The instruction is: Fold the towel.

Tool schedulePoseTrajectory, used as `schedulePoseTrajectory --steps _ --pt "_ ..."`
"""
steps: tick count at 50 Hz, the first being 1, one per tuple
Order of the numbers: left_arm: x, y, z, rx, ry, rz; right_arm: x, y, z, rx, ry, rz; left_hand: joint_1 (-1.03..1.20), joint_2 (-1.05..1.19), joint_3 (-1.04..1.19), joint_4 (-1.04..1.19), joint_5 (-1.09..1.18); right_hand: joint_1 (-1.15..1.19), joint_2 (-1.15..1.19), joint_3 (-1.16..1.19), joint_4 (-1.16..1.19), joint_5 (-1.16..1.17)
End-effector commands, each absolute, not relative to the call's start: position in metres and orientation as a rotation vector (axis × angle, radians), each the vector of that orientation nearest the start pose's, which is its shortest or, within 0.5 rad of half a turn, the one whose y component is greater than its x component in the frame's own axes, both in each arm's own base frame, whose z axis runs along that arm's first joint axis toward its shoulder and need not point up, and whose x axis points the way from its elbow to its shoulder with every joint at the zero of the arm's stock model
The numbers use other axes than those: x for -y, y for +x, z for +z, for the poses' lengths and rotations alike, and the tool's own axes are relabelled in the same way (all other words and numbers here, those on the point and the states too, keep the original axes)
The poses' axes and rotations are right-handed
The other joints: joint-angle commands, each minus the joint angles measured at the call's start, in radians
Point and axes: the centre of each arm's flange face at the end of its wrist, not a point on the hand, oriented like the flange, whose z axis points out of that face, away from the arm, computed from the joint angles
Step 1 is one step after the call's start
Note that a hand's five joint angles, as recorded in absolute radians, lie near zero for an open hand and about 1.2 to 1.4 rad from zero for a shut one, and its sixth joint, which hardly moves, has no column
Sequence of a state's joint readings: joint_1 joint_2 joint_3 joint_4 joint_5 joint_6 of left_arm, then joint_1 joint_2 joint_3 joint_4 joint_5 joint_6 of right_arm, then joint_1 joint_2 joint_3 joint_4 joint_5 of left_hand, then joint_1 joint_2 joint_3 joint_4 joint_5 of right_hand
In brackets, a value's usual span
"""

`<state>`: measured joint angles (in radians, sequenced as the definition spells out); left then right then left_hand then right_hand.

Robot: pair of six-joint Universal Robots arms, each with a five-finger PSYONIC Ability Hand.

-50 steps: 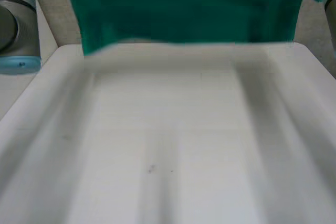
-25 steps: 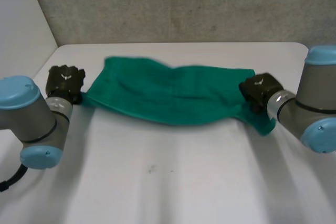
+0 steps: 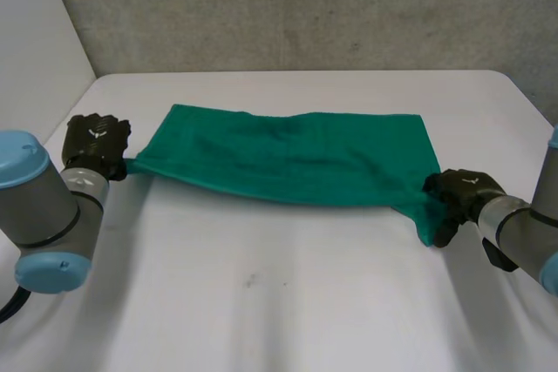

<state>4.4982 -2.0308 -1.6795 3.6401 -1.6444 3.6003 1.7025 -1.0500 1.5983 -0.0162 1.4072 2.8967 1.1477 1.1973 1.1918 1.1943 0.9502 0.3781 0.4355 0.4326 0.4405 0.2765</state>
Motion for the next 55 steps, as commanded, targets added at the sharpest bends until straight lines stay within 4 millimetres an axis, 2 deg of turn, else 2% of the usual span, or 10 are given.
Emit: schedulePoseTrajectory --steps 1,24,28,30,32,35,37,42,47,55 --pt "0.340 -0.198 0.163 -2.055 0.631 -1.973 0.324 0.184 0.132 -2.551 -0.553 -1.585 0.249 0.199 0.204 0.202 0.272 0.180 0.122 0.125 0.117 0.107" --pt "0.339 -0.198 0.164 -2.053 0.627 -1.970 0.331 0.188 0.122 -2.536 -0.272 -1.423 0.249 0.199 0.204 0.202 0.272 0.180 0.122 0.125 0.117 0.107" --pt "0.338 -0.198 0.164 -2.053 0.629 -1.971 0.333 0.189 0.122 -2.528 -0.244 -1.415 0.249 0.199 0.204 0.202 0.272 0.578 0.520 0.523 0.515 0.505" --pt "0.338 -0.198 0.164 -2.053 0.629 -1.971 0.334 0.188 0.121 -2.530 -0.243 -1.431 0.249 0.199 0.204 0.202 0.272 1.017 0.960 0.962 0.955 0.944" --pt "0.338 -0.198 0.164 -2.055 0.630 -1.969 0.335 0.187 0.121 -2.528 -0.247 -1.441 0.249 0.199 0.204 0.202 0.272 1.018 0.961 0.964 0.956 0.945" --pt "0.334 -0.198 0.162 -2.076 0.647 -1.936 0.341 0.188 0.140 -2.464 -0.317 -1.583 0.249 0.199 0.204 0.202 0.272 1.018 0.961 0.964 0.956 0.945" --pt "0.329 -0.196 0.162 -2.101 0.661 -1.898 0.339 0.188 0.173 -2.408 -0.409 -1.719 0.249 0.199 0.204 0.202 0.272 1.018 0.961 0.964 0.956 0.945" --pt "0.320 -0.191 0.165 -2.149 0.675 -1.835 0.328 0.186 0.198 -2.413 -0.623 -1.809 0.249 0.199 0.204 0.202 0.272 1.018 0.961 0.964 0.956 0.945" --pt "0.280 -0.178 0.166 -2.279 0.783 -1.585 0.307 0.178 0.195 -2.585 -1.069 -1.634 0.249 0.199 0.204 0.202 0.272 1.018 0.961 0.964 0.956 0.945" --pt "0.233 -0.161 0.173 -2.289 0.934 -1.362 0.292 0.162 0.198 -2.684 -1.355 -1.345 0.249 0.199 0.204 0.202 0.272 1.018 0.961 0.964 0.956 0.945"
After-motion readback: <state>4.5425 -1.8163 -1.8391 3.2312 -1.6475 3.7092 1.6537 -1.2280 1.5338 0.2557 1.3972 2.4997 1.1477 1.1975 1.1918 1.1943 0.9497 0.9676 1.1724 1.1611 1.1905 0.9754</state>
